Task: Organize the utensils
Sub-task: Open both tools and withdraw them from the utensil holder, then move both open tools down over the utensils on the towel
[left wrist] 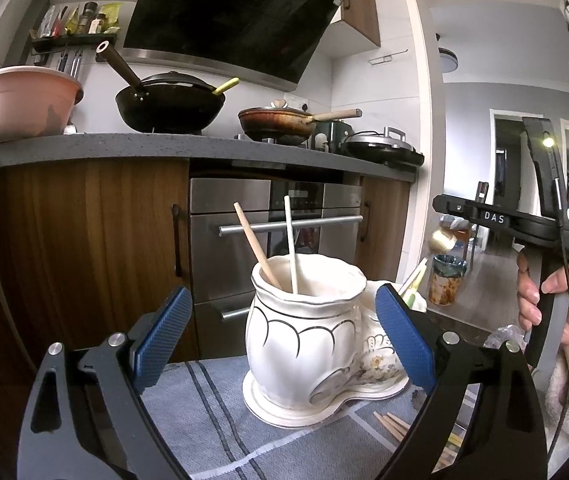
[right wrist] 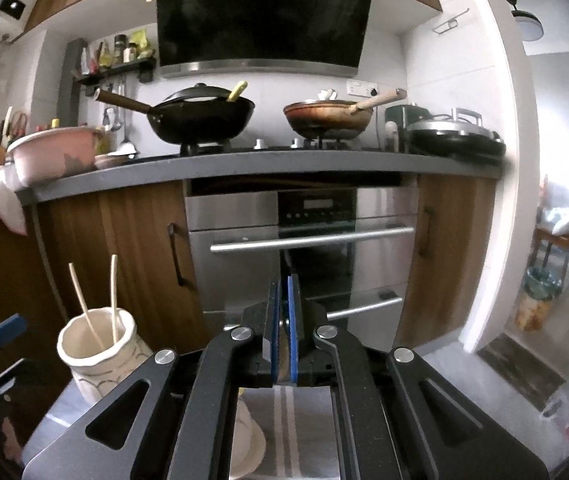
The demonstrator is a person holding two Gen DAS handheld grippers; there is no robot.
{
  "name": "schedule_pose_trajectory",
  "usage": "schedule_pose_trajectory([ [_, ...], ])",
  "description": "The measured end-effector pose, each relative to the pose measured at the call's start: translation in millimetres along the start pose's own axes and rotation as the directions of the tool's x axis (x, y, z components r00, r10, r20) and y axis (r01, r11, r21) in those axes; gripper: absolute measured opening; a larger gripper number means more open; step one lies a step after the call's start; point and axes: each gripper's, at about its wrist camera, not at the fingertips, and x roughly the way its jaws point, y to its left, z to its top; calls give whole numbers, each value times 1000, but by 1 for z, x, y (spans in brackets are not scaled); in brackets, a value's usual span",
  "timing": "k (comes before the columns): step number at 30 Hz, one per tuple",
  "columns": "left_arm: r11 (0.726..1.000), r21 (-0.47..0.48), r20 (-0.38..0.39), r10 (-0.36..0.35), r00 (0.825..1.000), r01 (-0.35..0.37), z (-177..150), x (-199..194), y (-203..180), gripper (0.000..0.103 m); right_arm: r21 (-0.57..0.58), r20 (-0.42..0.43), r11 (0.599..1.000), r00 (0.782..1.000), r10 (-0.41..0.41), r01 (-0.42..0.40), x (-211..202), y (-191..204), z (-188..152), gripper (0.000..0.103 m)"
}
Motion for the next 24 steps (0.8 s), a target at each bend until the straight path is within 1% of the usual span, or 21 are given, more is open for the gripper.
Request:
schedule_pose_trajectory([
  [1, 1000, -1, -1, -1, 1000, 1, 0, 0, 0, 92, 3, -3, 1000, 1000, 2, -2, 0, 0, -1, 17],
  [2, 1000, -1, -1, -2, 1000, 2, 0, 0, 0, 92, 6, -7, 1000, 1000, 2, -2, 1, -1, -1, 19],
  [6, 1000, 1, -3, -2, 1000, 2, 0, 0, -1, 92, 16, -9, 1000, 1000, 2, -2, -1, -3, -3, 23],
  [9, 1000, 3, -6, -2, 1000, 2, 0, 0, -1, 92, 36, -11, 999, 1000, 10, -9, -7, -5, -4, 29],
  [11, 1000, 2, -9, -1, 1000, 1, 1, 0, -2, 92, 49, -9, 999, 1000, 20, -20, -14, -7, -4, 38],
  [12, 1000, 3, -11, 0, 1000, 0, 1, -1, -3, 92, 55, -6, 998, 999, 32, -31, -20, -9, -5, 40],
  [13, 1000, 3, -13, 3, 1000, -3, 1, -2, -3, 92, 59, -3, 998, 999, 38, -38, -25, -10, -5, 45],
  [14, 1000, 4, -13, 4, 1000, -4, 1, -3, -4, 92, 62, -1, 997, 999, 43, -43, -30, -11, -5, 53],
  [15, 1000, 6, -15, 7, 1000, -7, 1, -5, -5, 92, 66, -1, 997, 999, 52, -52, -37, -12, -7, 57],
  [16, 1000, 6, -20, 11, 1000, -11, 1, -6, -6, 92, 67, 1, 996, 998, 57, -57, -42, -13, -9, 64],
  [17, 1000, 6, -27, 16, 1000, -16, 1, -9, -6, 93, 67, -1, 996, 998, 59, -59, -48, -14, -12, 69],
  [18, 1000, 5, -33, 22, 999, -22, 0, -11, -7, 95, 60, -11, 996, 998, 61, -60, -55, -15, -17, 72],
  [19, 1000, 4, -39, 28, 999, -28, 0, -13, -8, 97, 57, -17, 997, 998, 61, -60, -59, -16, -20, 79],
  [20, 999, 2, -48, 32, 998, -32, -1, -16, -9, 97, 53, -33, 997, 997, 63, -62, -65, -17, -27, 82],
  [21, 999, 1, -65, 33, 997, -33, -2, -18, -11, 97, 48, -49, 997, 997, 65, -62, -68, -17, -32, 83],
  [24, 999, 24, -137, 37, 990, -34, -8, -22, -22, 97, 26, -127, 998, 990, 64, -61, -73, -18, -52, 88],
])
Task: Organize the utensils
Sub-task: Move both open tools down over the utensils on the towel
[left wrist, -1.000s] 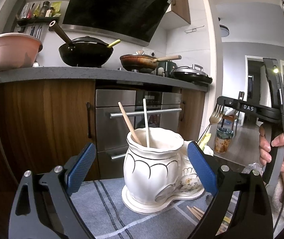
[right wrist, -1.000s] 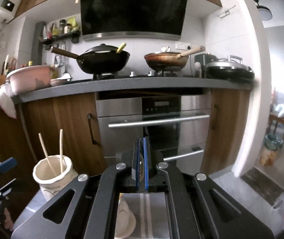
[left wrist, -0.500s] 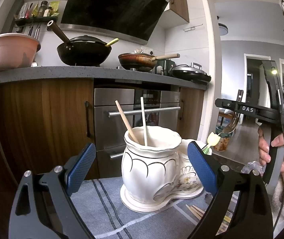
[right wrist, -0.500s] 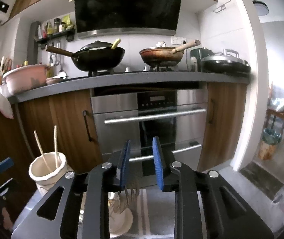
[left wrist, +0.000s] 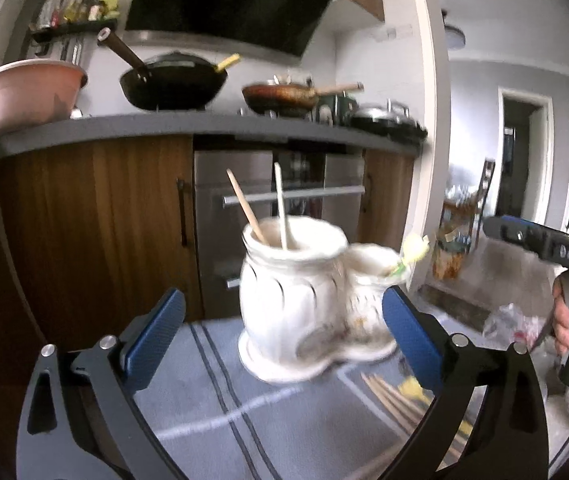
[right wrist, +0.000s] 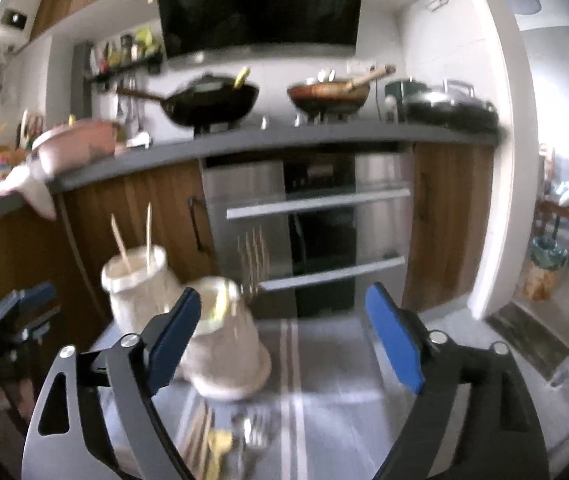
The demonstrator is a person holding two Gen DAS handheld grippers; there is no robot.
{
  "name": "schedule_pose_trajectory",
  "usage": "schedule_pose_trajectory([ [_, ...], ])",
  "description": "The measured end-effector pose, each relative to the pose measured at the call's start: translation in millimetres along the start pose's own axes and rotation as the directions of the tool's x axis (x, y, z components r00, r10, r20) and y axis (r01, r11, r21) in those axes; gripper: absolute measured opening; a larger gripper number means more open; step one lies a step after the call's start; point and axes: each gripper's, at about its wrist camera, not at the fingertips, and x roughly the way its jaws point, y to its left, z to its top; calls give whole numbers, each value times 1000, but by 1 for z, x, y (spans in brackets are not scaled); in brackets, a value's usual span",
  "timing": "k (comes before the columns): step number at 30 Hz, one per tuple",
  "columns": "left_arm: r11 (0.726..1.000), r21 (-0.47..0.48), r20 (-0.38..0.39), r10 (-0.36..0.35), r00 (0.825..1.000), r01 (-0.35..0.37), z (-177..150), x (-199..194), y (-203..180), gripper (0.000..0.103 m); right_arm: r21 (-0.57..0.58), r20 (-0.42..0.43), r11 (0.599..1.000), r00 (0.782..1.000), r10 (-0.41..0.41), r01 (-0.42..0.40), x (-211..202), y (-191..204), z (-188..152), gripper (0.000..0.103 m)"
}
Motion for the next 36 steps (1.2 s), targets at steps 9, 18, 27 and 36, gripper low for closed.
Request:
schedule_pose_trajectory([
  [9, 998, 51, -210, -15, 978, 26, -32, 8, -39, 97, 35, -240, 999, 971, 16, -8, 15, -11, -58, 89],
  [18, 998, 34, -415, -41, 909, 61, -65, 32, -64, 92, 36, -319, 998, 946, 54, -45, 16, -4, -81, 89],
  [27, 992, 39, -529, -78, 845, 117, -80, 45, -91, 63, 48, -367, 995, 925, 97, -85, 18, -5, -86, 57],
  [36, 989, 69, -579, -66, 813, 130, -88, 54, -105, 30, 75, -453, 987, 877, 161, -142, 31, 6, -94, 30],
])
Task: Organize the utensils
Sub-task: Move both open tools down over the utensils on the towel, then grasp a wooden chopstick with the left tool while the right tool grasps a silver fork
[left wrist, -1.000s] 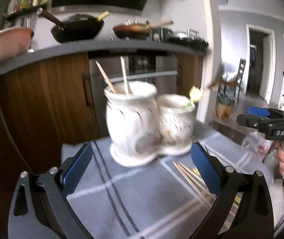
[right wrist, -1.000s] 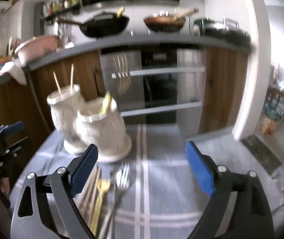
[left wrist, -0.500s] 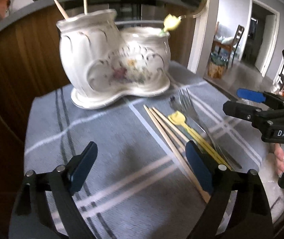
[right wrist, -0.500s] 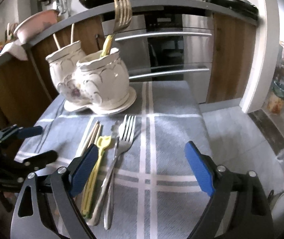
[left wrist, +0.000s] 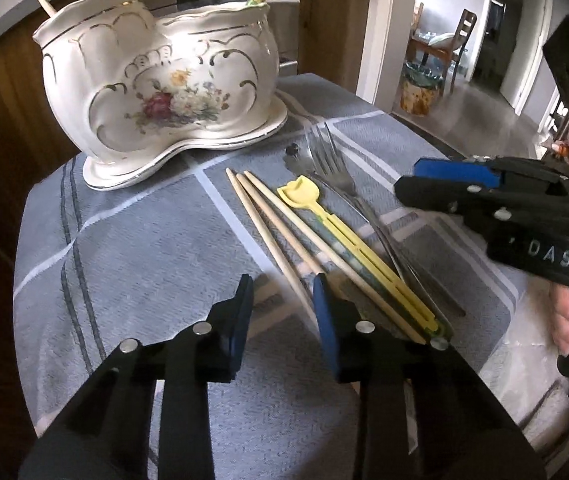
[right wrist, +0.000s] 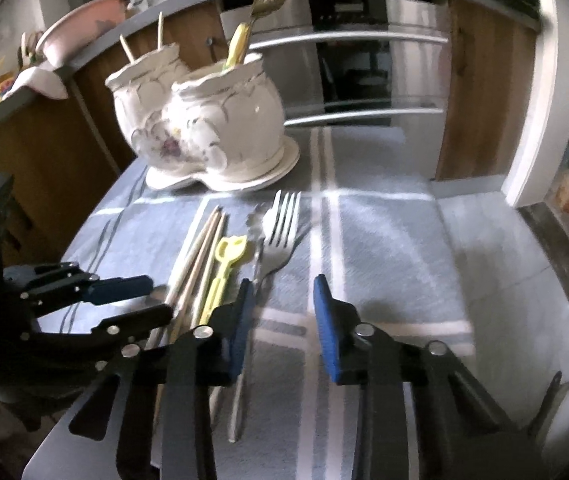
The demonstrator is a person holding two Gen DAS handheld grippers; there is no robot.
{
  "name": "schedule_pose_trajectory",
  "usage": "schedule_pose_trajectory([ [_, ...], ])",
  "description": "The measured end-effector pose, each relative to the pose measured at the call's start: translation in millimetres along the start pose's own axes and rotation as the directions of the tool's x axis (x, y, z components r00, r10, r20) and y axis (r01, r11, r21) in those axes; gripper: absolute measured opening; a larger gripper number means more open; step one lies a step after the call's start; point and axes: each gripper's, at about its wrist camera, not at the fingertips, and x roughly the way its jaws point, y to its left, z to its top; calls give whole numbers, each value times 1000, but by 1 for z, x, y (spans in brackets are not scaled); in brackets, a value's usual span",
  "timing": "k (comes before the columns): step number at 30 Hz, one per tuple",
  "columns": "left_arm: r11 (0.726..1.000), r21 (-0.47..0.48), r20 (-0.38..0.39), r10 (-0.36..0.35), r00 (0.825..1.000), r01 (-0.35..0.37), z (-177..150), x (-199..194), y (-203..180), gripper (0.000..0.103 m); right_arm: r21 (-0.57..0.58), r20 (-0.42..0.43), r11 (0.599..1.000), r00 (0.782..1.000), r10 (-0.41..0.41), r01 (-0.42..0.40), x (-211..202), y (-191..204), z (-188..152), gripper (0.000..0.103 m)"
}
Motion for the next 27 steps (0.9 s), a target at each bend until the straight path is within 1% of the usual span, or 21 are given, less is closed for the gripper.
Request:
schedule_pose_trajectory([
  [1, 1000, 4, 2, 2, 1000, -2, 0, 0, -1, 22, 7, -16, 1000, 1000, 16, -16, 4, 1, 1, 28],
  [3, 1000, 20, 2, 0, 1000, 0, 0, 1, -1, 10, 10, -34, 999, 999, 33, -33, 9, 5, 1, 26],
  [5, 999, 36, 0, 7, 1000, -7, 1, -1, -2, 10, 5, -44, 999, 998, 39, -39, 13, 8, 3, 23],
  [8, 1000, 29, -7, 5, 1000, -4, 0, -2, 4, 8, 17, -66, 999, 997, 39, -38, 20, 9, 6, 20],
  [12, 999, 36, -25, 17, 1000, -16, -4, -7, 13, 6, 51, -102, 997, 993, 64, -59, 28, 6, 6, 19],
  [13, 999, 39, -29, 20, 999, -19, -5, -8, 16, 6, 46, -104, 997, 993, 58, -54, 29, 7, 6, 18],
  [16, 998, 46, -47, 35, 998, -33, -7, -9, 23, 6, 30, -117, 999, 992, 48, -45, 31, 9, 8, 11],
  [20, 999, 33, -66, 20, 998, -18, -7, -9, 29, 6, 27, -130, 999, 990, 49, -45, 29, 6, 10, 8],
  [27, 1000, 6, -61, 0, 998, 0, -3, -5, 31, 8, 37, -161, 999, 986, 45, -39, 34, 3, 16, 8],
])
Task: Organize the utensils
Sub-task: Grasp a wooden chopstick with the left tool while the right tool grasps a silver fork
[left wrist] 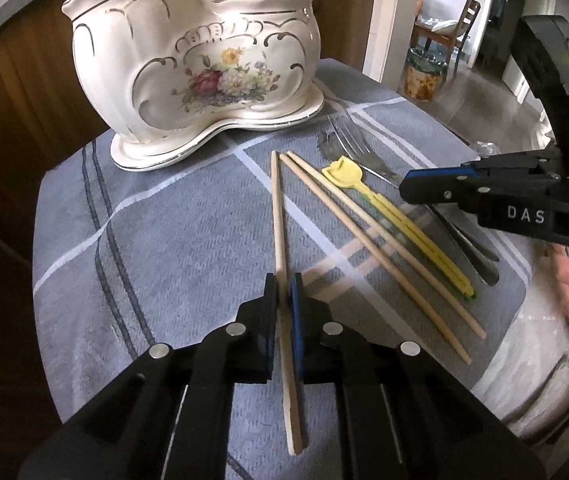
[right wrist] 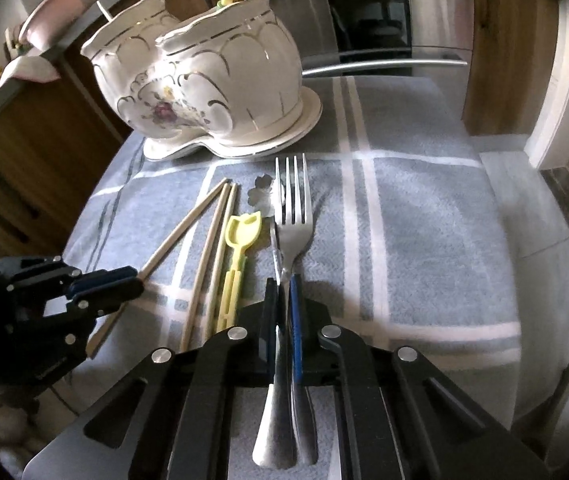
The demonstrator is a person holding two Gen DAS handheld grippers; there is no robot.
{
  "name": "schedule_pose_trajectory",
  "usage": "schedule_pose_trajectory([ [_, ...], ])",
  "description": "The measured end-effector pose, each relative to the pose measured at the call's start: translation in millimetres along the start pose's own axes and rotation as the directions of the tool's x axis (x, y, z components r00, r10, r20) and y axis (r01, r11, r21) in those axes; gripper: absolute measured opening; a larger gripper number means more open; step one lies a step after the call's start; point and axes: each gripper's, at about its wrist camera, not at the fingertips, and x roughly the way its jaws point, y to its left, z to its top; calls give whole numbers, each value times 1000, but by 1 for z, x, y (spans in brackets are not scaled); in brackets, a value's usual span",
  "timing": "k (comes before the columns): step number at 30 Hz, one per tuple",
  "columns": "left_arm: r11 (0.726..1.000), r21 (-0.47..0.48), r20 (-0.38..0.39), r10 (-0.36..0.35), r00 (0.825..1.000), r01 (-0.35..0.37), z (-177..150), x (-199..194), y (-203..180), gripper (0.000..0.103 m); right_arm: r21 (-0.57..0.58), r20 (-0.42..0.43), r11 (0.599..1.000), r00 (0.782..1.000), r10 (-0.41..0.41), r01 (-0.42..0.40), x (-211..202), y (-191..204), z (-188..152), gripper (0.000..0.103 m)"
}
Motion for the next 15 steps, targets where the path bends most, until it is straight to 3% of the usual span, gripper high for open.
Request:
schedule_pose_trajectory([
  [4, 1000, -5, 14, -1, 1000, 1, 2, 2, 0, 11, 11, 11, 1000, 1000, 8, -8, 1, -1, 1, 7],
  [6, 1000, -3, 19, 1, 1000, -1, 2, 2, 0, 5, 11, 30, 1000, 1000, 6, -7, -2, 0, -1, 6],
  [15, 1000, -4, 68, -5, 998, 5, 2, -13, 9, 5, 3, 123, 1000, 992, -1, 1, -26, 2, -5, 6],
])
